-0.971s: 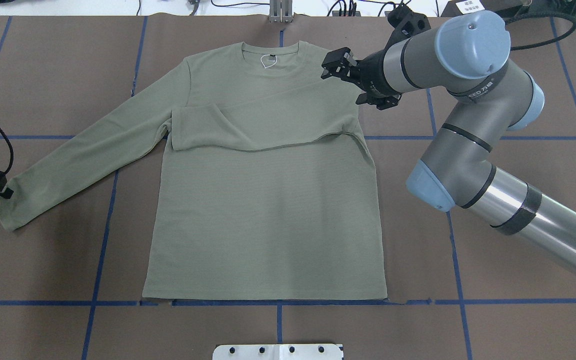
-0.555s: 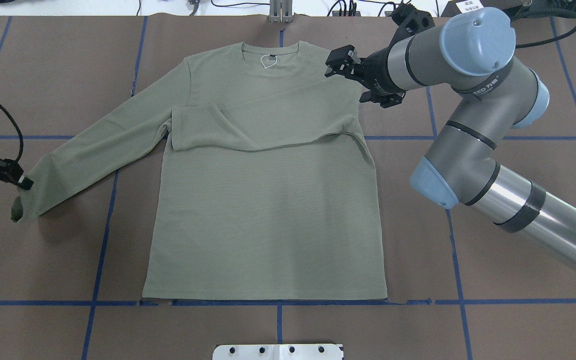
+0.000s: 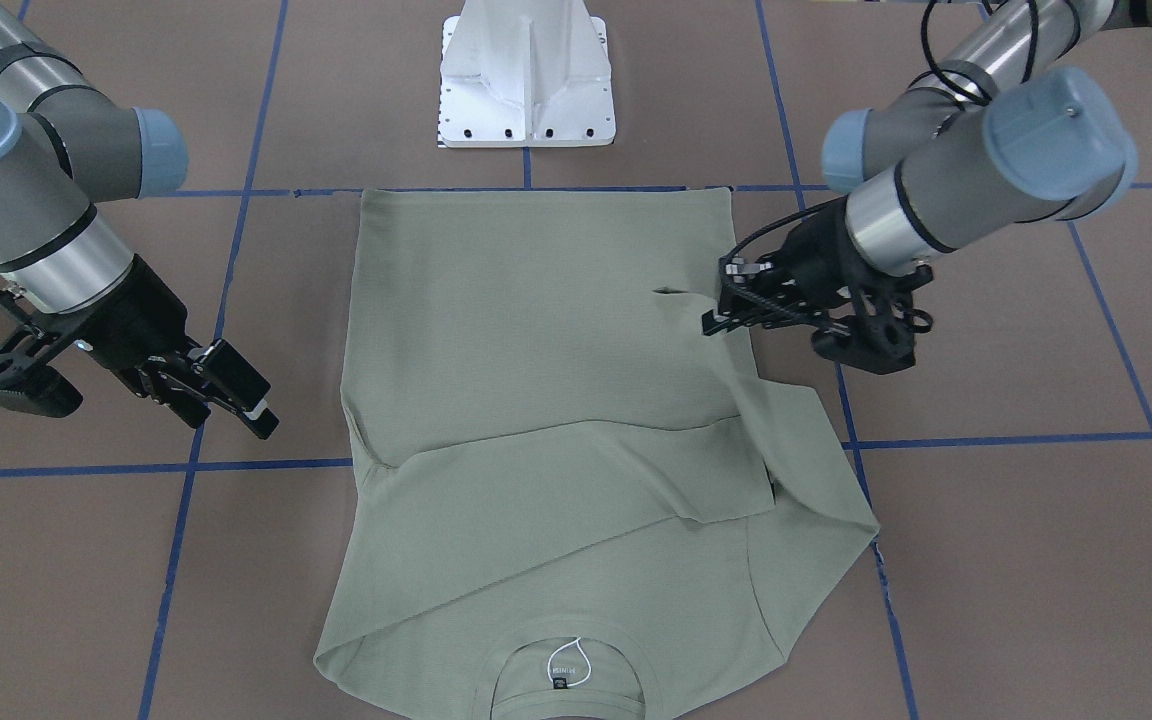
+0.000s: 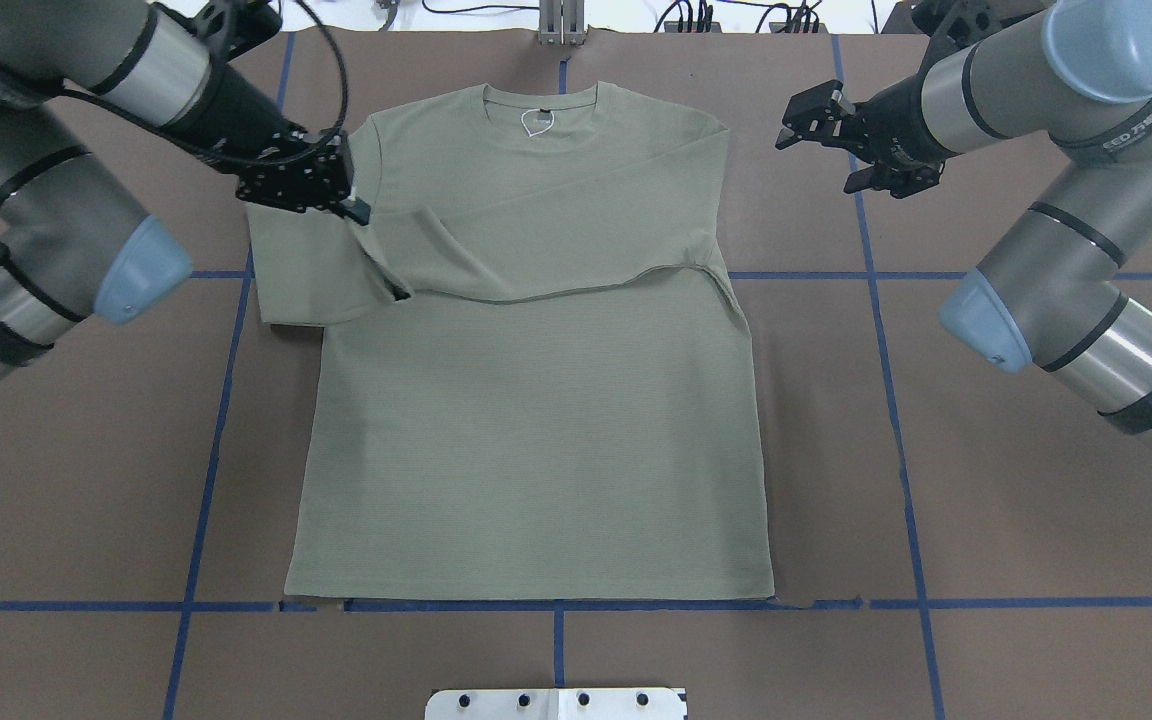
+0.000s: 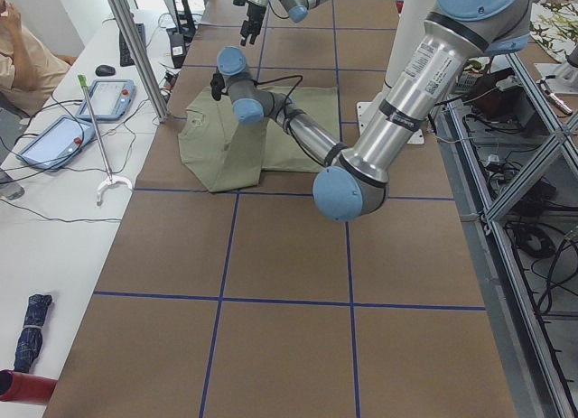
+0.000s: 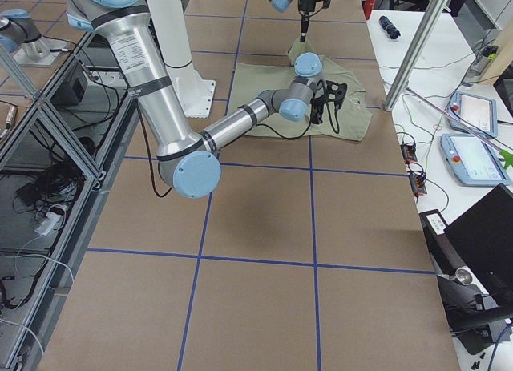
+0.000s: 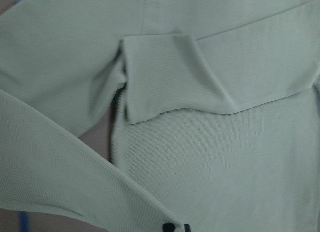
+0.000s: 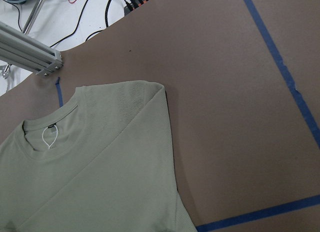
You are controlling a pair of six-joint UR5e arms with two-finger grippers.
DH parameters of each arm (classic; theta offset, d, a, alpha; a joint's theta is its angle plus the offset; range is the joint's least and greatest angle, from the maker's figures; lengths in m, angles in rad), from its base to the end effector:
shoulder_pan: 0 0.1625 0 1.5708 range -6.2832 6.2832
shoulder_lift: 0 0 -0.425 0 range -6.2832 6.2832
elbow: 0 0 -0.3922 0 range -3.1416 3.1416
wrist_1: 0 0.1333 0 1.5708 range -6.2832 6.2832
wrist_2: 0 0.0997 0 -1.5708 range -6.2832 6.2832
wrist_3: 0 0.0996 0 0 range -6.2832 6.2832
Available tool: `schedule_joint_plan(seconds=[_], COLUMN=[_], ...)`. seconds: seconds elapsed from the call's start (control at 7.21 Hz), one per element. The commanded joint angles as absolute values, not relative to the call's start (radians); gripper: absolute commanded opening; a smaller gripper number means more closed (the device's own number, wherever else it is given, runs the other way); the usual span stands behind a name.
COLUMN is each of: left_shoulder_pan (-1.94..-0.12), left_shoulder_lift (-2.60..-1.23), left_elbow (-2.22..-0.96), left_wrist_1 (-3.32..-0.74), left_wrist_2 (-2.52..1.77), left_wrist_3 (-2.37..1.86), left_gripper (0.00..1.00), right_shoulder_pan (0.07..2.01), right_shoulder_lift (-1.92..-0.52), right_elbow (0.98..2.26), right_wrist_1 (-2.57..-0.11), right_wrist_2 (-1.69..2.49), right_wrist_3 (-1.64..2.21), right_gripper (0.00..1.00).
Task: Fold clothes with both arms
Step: 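Lay the sleeve on the shirt body with the left gripper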
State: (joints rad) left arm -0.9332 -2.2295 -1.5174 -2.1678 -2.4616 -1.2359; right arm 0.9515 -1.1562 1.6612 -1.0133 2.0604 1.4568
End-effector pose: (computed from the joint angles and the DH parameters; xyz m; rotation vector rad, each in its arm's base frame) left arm 0.3581 -0.5772 0.2050 0.0348 1.3419 0.0292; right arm -0.3009 -0.5711 0.3174 0.1486 -1.1300 0.4864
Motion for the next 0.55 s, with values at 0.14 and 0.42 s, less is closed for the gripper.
schedule_joint_plan(seconds=[0.14, 0.42], left_shoulder_pan=[-0.746, -0.692], left_shoulder_lift=[-2.495, -2.539], left_elbow=[-1.213, -1.114], left_wrist_1=[-2.443, -2.515], left_wrist_2=[-2.071, -2.007], left_wrist_3=[-1.379, -1.379], left_gripper=[0.0, 0.0], right_shoulder_pan=[1.015, 1.096], right_shoulder_lift=[-1.227, -1.284], right_elbow=[1.66, 1.657], right_wrist_1=[-1.008, -1.009], right_wrist_2=[2.091, 2.173], right_wrist_3=[1.387, 1.258], right_gripper=[1.0, 1.0])
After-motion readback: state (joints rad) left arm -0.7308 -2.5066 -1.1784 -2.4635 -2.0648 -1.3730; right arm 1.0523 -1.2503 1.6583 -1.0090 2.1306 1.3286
